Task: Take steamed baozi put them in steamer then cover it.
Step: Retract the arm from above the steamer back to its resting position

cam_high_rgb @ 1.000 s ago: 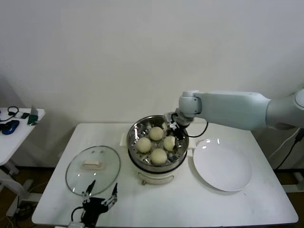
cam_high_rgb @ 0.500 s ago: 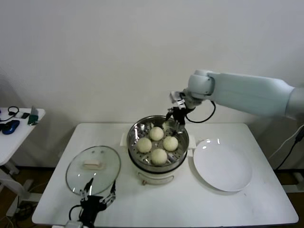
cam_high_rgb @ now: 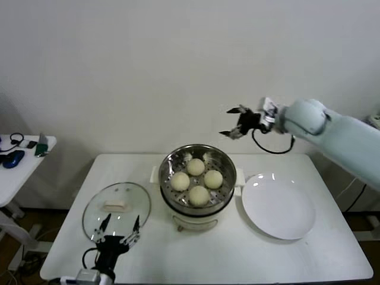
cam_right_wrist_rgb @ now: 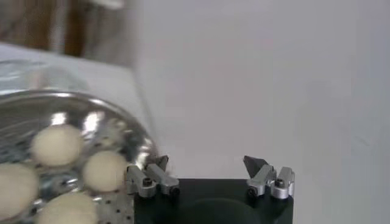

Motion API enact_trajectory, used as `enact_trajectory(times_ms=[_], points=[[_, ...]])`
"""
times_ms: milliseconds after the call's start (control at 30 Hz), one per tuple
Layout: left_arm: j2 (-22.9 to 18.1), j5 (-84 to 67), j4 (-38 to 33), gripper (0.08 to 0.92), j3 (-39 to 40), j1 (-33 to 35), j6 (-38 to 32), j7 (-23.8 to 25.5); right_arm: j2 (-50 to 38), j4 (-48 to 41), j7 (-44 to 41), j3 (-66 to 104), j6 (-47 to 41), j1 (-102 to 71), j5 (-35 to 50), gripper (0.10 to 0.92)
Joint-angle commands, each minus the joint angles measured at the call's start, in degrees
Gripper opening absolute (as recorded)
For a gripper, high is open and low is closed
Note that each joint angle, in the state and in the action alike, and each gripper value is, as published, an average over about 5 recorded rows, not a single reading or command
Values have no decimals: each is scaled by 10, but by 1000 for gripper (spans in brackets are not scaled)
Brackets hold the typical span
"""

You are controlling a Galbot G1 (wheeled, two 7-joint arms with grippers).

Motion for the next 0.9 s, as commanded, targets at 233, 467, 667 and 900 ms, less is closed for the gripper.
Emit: enact_trajectory(times_ms=[233, 467, 667, 900], points=[[26, 23, 12, 823, -4, -29, -55, -15, 10, 110, 129, 879, 122, -898, -29, 823], [36, 47, 19, 823, -5, -26, -76, -16, 109, 96, 114, 939, 272, -1017, -27, 823], [38, 70, 25, 823, -6, -16, -93, -20, 198, 99, 110, 915, 374, -1046, -32, 823], [52, 122, 41, 823, -11, -7, -124, -45, 272, 98, 120, 842, 460, -1053, -58, 823]])
